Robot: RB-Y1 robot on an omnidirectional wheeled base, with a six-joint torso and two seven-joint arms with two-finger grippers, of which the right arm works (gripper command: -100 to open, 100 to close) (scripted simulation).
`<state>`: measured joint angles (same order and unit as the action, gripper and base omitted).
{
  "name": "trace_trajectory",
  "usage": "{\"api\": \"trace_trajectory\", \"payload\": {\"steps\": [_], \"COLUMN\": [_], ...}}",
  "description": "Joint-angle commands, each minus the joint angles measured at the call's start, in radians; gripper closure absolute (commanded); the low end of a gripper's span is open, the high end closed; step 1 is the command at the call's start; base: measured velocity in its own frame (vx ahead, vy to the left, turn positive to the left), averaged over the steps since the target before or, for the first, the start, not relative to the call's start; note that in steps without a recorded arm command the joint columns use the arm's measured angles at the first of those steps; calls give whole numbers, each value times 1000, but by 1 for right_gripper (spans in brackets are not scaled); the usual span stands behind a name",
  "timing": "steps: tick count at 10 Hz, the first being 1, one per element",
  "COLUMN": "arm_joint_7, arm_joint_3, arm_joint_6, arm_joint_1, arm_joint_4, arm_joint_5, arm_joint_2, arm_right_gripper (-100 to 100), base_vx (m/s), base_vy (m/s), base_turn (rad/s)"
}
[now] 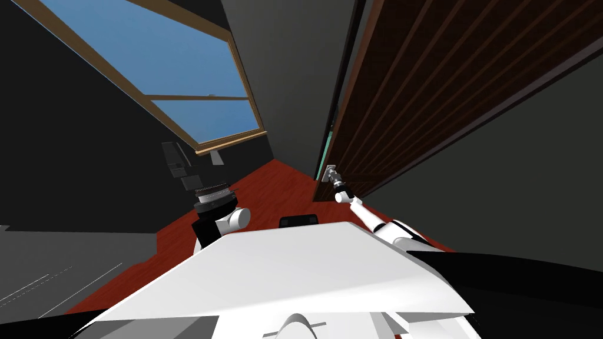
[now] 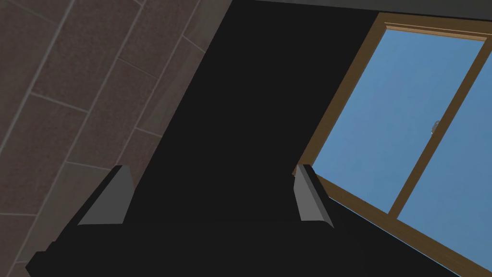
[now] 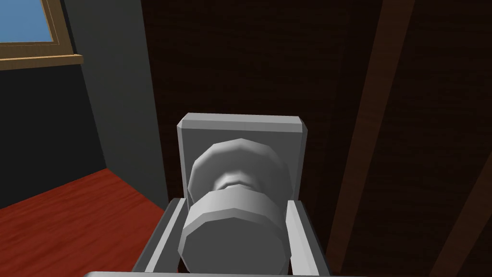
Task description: Pull the door open
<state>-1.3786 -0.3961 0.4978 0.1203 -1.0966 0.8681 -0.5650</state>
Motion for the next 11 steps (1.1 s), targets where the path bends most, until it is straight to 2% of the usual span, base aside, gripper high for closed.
{"api": "trace_trajectory", "payload": {"steps": [1, 2, 7, 11], "arm_joint_7": [-12, -6, -71, -112], "arm_joint_3": [-14, -7, -78, -121], "arm_joint_6": [5, 1, 36, 60], "arm_joint_1": [-10, -8, -29, -40], "arm_joint_4": [-21, -15, -51, -73], "arm_joint_5": [-1, 0, -14, -23], "arm_joint_2": [-13, -8, -71, -111], "arm_right_gripper": [100, 100, 100, 100], "base_vx": [-198, -83, -177, -182], "base_vy": [-61, -23, -91, -88], "base_turn": [69, 15, 109, 89]}}
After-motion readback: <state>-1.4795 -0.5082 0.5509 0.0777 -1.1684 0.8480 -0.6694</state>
